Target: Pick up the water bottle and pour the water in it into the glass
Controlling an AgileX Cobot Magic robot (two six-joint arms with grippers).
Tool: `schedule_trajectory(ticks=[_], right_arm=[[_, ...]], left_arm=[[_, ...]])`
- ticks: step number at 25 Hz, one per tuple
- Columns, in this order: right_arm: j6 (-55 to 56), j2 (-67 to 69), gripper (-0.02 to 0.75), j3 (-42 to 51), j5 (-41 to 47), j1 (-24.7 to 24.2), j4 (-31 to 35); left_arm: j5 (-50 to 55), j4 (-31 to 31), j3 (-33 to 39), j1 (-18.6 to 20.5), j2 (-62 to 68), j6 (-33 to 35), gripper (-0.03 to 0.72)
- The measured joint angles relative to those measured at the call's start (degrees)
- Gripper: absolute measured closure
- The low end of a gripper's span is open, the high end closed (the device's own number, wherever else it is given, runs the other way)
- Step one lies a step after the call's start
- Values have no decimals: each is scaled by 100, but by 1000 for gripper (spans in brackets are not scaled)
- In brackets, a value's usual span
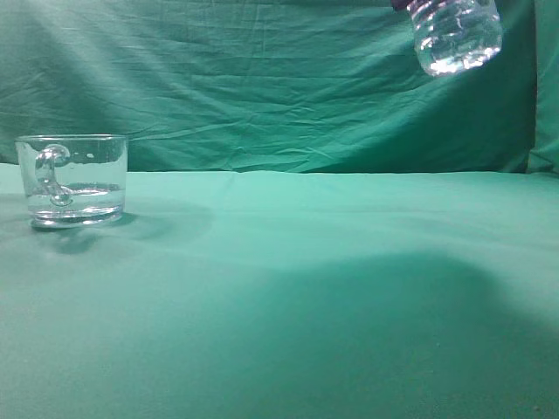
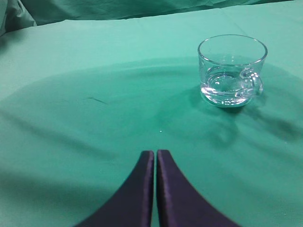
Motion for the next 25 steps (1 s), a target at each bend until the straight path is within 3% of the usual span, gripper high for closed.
schedule_trajectory(ticks=[9, 25], right_arm=[[472, 373, 419, 479, -855, 0, -10], [744, 665, 419, 501, -1076, 0, -44]], left_arm=[[0, 0, 0, 0, 0, 0, 688], [0, 0, 0, 0, 0, 0, 688]])
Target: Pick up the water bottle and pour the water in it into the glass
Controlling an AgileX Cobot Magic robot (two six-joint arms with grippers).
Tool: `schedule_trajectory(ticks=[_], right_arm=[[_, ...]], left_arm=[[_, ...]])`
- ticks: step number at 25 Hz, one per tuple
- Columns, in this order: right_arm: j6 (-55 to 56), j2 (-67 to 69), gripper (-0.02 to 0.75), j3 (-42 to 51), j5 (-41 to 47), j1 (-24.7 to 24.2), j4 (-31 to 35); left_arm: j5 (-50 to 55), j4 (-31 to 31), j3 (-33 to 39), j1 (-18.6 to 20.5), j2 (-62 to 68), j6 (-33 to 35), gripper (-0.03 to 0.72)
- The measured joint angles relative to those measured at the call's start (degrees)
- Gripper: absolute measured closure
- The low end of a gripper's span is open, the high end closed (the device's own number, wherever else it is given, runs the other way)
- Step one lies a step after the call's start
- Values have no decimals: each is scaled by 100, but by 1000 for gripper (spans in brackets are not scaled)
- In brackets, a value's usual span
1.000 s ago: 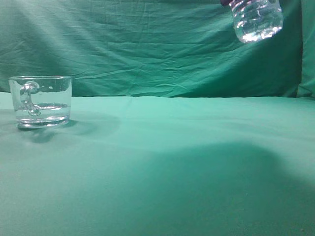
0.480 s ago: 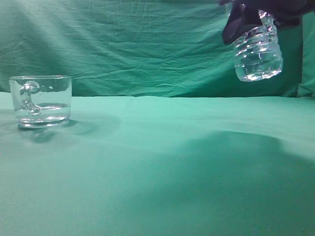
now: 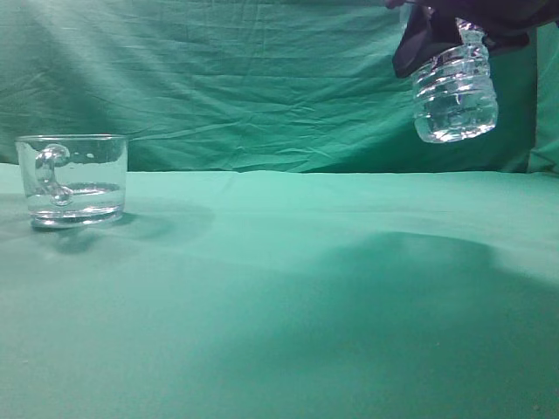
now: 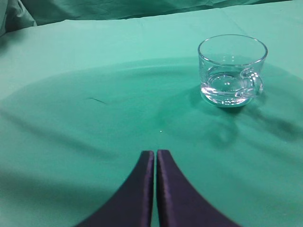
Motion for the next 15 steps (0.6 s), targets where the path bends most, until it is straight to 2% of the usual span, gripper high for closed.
schedule_trajectory(ticks=[8, 10, 15], right_arm=[[251, 0, 419, 656, -1100, -253, -484], [676, 0, 419, 735, -1303, -388, -825], [2183, 317, 419, 745, -2026, -701, -2346]], left_arm=[[0, 0, 0, 0, 0, 0, 688], [0, 0, 0, 0, 0, 0, 688], [0, 0, 0, 0, 0, 0, 688]])
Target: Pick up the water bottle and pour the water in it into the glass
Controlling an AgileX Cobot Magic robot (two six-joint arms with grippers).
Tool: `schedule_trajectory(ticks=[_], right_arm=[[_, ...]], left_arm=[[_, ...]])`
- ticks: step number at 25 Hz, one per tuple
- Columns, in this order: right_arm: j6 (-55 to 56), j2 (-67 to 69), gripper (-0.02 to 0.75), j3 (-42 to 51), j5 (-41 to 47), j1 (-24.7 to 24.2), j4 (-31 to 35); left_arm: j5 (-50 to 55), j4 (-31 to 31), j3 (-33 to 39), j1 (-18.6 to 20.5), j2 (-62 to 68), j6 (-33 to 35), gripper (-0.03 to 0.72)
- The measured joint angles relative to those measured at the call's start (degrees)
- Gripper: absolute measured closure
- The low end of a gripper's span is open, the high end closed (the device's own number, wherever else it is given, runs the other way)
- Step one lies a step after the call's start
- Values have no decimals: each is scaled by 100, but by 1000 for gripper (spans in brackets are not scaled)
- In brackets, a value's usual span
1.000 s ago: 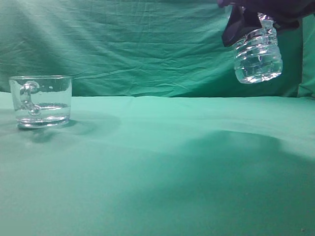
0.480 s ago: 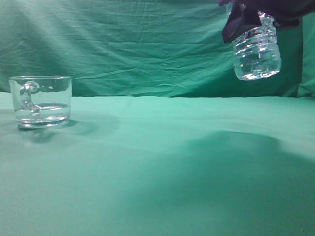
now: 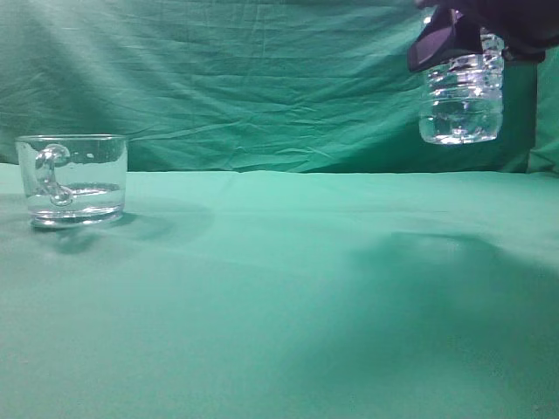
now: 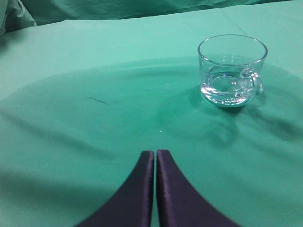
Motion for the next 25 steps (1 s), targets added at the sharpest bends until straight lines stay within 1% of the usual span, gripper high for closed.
schedule_trajectory(ticks=[1, 3, 6, 9, 13, 17, 25], right_arm=[[163, 118, 419, 0, -175, -68, -217], [299, 435, 419, 0, -497, -208, -442], [291, 888, 419, 0, -1092, -414, -516], [-18, 1272, 419, 0, -1523, -451, -531], [-305, 1598, 419, 0, -1791, -451, -615], [-364, 1804, 419, -109, -1965, -451, -615], [-395, 1848, 419, -171, -2031, -451, -712]], left_arm=[[0, 0, 0, 0, 0, 0, 688], [0, 0, 0, 0, 0, 0, 688], [0, 0, 0, 0, 0, 0, 688], [0, 0, 0, 0, 0, 0, 688], [0, 0, 0, 0, 0, 0, 688], [0, 0, 0, 0, 0, 0, 688], [0, 0, 0, 0, 0, 0, 688]])
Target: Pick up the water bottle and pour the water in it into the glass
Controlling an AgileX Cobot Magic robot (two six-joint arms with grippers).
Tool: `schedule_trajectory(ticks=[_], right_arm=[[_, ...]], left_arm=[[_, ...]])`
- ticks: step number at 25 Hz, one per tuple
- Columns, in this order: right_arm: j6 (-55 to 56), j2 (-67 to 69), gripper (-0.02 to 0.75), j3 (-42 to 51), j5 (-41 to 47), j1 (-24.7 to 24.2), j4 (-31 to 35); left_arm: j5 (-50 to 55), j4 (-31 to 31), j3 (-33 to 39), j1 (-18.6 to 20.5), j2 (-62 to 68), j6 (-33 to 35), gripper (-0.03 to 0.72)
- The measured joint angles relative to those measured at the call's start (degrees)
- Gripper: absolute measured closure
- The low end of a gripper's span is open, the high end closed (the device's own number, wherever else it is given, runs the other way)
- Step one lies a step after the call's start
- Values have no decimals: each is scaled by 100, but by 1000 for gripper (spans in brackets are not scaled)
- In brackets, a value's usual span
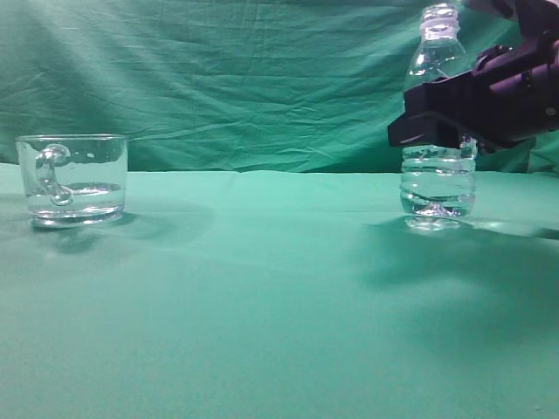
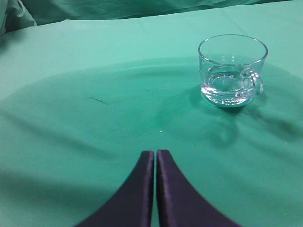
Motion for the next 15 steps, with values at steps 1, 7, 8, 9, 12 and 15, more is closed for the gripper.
schedule_trajectory(ticks=[1, 7, 8, 9, 12, 15], right_arm=[[0, 0, 419, 0, 0, 0, -52], [0, 0, 419, -9, 10, 10, -157], [0, 0, 419, -9, 22, 19, -157], [0, 5, 419, -9, 44, 22, -157], [0, 44, 283, -9, 1, 69, -157], [0, 62, 158, -9, 0, 82, -146]], left_arm=[[0, 0, 0, 0, 0, 0, 688], [0, 0, 0, 0, 0, 0, 688], [0, 0, 0, 0, 0, 0, 688], [0, 0, 0, 0, 0, 0, 688], [0, 0, 0, 0, 0, 0, 688], [0, 0, 0, 0, 0, 0, 688]])
